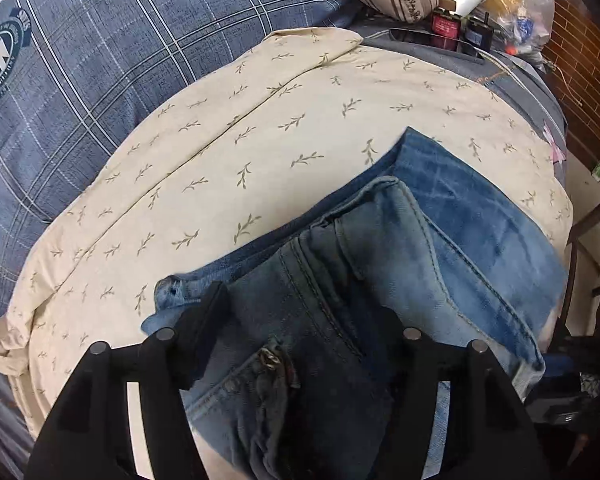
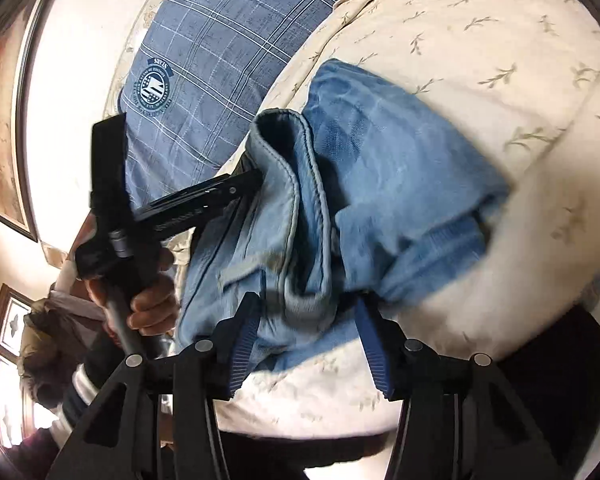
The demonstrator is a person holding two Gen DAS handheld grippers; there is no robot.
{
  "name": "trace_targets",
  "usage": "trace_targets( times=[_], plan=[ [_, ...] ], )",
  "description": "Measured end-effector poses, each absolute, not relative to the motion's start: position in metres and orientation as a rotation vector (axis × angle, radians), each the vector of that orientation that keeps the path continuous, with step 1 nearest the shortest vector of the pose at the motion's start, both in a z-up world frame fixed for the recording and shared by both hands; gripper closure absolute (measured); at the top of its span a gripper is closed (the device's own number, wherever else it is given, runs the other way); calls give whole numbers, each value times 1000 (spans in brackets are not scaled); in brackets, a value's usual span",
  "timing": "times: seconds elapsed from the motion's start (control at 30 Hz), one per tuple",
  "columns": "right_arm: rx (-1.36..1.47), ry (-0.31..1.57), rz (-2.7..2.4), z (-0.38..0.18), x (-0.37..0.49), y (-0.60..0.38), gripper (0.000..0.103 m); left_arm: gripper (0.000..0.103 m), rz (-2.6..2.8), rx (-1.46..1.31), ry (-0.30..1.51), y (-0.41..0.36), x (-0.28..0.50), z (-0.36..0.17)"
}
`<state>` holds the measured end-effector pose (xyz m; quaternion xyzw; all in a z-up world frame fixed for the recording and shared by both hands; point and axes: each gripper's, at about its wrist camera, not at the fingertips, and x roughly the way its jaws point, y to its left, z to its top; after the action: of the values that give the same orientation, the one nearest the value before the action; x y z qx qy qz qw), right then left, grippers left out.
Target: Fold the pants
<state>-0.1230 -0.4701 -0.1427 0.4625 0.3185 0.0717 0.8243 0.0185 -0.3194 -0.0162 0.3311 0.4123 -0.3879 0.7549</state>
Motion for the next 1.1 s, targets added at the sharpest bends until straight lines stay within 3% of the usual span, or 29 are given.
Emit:
trace_targets(
  times=[0.07, 0.1, 0.13, 0.2, 0.37, 0.5, 0.63, 0.77, 0.87, 0.9, 0.93, 1.03, 1.1],
  plan=[
    [950, 636, 179, -126, -139, -472, 51, 40, -880, 730, 903, -309, 15, -3],
    [930, 585, 174, -115, -150, -476, 46, 40, -901, 719, 908, -303, 14, 5],
    [914, 532, 161, -106, -157, -481, 33, 40, -917, 705, 914, -296, 13, 12],
    [915, 477, 136, -98, -156, -490, 23, 37, -924, 675, 925, -286, 15, 20],
    [1025, 449, 172, -120, -116, -502, 23, 35, -881, 630, 1000, -267, 19, 20],
    [1099, 580, 264, -152, -83, -477, 22, 35, -859, 633, 1000, -252, 13, 19],
    [947, 630, 334, -146, -76, -437, 22, 35, -867, 653, 983, -258, 20, 26],
    [943, 638, 314, -146, -70, -432, 22, 22, -862, 684, 944, -289, 30, 28],
    [971, 642, 295, -148, -64, -436, 34, 22, -863, 706, 994, -315, 44, 5],
    [967, 652, 276, -148, -65, -437, 53, 28, -872, 701, 1042, -319, 47, -5],
    [977, 659, 279, -146, -66, -438, 62, 46, -899, 688, 1071, -320, 47, -9],
    [975, 565, 346, -118, -87, -441, 67, 57, -992, 635, 1011, -314, 34, 10],
    [882, 512, 327, -97, -97, -441, 67, 57, -1023, 601, 966, -310, 27, 26]
  ],
)
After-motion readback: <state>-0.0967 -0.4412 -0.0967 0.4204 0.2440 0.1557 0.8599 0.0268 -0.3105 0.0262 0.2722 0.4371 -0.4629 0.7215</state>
